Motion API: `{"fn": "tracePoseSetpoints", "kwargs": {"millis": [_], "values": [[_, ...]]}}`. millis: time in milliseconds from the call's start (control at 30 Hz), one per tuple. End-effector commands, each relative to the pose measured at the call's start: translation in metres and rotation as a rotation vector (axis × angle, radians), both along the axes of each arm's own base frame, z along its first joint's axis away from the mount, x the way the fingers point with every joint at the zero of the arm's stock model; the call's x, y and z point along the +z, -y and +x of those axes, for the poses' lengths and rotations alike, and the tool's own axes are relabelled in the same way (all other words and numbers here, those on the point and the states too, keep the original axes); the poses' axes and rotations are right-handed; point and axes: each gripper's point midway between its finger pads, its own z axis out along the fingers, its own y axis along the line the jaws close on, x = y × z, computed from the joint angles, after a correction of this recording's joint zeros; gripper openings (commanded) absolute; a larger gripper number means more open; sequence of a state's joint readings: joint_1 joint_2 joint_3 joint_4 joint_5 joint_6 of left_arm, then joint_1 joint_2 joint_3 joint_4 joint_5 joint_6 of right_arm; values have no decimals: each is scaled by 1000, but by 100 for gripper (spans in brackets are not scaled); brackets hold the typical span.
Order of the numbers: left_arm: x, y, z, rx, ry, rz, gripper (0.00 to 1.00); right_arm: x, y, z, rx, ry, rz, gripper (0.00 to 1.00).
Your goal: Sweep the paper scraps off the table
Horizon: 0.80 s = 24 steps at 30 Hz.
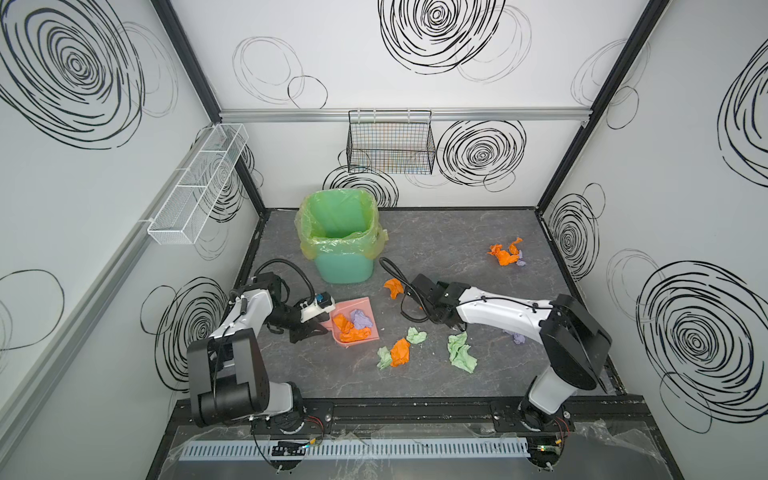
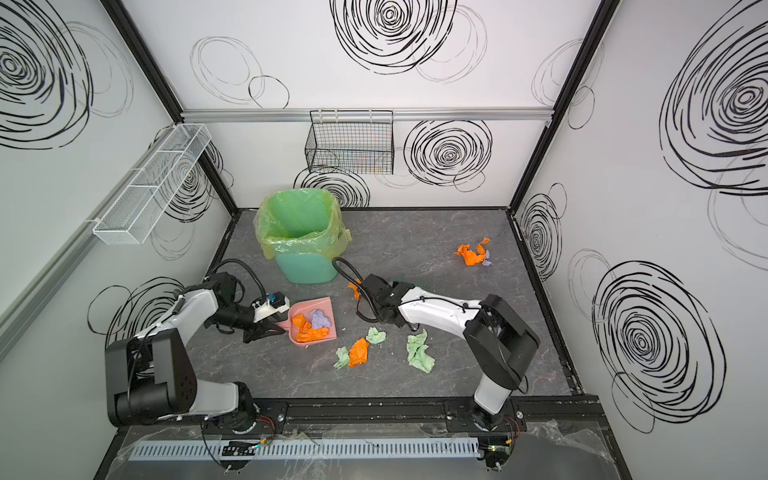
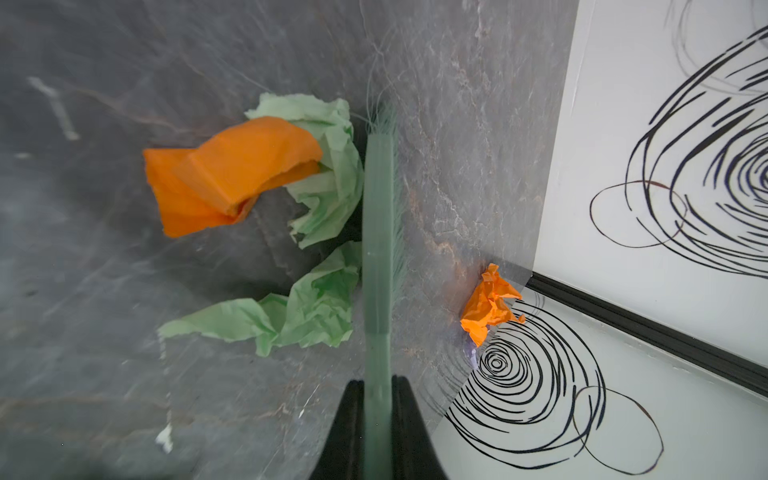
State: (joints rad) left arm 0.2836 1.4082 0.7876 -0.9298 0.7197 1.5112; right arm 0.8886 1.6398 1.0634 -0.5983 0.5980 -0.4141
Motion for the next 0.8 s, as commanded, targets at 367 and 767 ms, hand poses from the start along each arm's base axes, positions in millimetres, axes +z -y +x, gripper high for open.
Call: {"fn": "tracePoseSetpoints", "kwargs": {"millis": [367,767], "values": [[3,7,-3,4,0,-19,0,49,-72,28,202,79,-25,0],[2,-4,-10,2,8,4,0,5,-111,9,358,1,-126,0]]}}
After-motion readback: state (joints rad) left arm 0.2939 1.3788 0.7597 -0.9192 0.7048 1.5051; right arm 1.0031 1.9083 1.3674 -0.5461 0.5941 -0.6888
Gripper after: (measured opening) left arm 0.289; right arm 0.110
